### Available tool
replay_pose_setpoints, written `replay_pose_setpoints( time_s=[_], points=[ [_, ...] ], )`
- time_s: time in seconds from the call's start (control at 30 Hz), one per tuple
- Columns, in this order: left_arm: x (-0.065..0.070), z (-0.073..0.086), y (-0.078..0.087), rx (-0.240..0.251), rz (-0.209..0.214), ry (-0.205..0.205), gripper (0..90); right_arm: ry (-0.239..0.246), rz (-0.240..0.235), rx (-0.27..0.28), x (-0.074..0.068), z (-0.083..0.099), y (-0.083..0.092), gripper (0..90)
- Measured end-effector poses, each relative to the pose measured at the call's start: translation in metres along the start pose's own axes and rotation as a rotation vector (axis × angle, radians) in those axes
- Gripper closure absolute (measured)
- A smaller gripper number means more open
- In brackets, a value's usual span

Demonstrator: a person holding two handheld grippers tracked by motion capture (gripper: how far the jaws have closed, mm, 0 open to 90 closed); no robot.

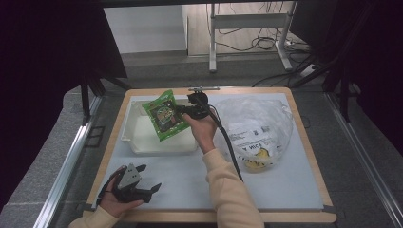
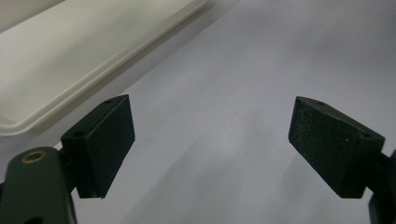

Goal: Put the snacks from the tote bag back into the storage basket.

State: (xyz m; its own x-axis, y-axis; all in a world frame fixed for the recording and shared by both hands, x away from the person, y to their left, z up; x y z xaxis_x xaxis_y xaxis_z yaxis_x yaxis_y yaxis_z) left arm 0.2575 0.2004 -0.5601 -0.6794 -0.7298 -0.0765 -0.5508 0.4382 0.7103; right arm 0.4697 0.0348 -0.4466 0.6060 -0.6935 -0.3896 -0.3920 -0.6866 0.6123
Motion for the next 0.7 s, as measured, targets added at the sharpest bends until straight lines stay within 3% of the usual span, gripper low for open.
replay_pose_setpoints(
  time_s=[0.7],
  points=[
    [0.0, 0.0, 0.001, 0.001, -0.001, 0.0, 14.3, -0.022, 0.037, -0.036, -0.008, 0.001, -0.033, 90.0]
  ],
)
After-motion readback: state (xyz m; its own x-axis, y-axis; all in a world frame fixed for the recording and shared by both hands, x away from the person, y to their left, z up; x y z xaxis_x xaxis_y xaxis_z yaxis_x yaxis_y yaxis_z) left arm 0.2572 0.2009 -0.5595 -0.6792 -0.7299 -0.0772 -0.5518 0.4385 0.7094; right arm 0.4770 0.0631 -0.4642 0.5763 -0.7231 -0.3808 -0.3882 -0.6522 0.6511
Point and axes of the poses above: each handheld gripper's, and its own axes: y roughly backward along the jaws, z roughly out of its underside, x roughly to its right, the point moved 5 cm from there along -y, roughly forward along the jaws, and after that the axes turned 9 degrees about -x, right-handed, at the moved point
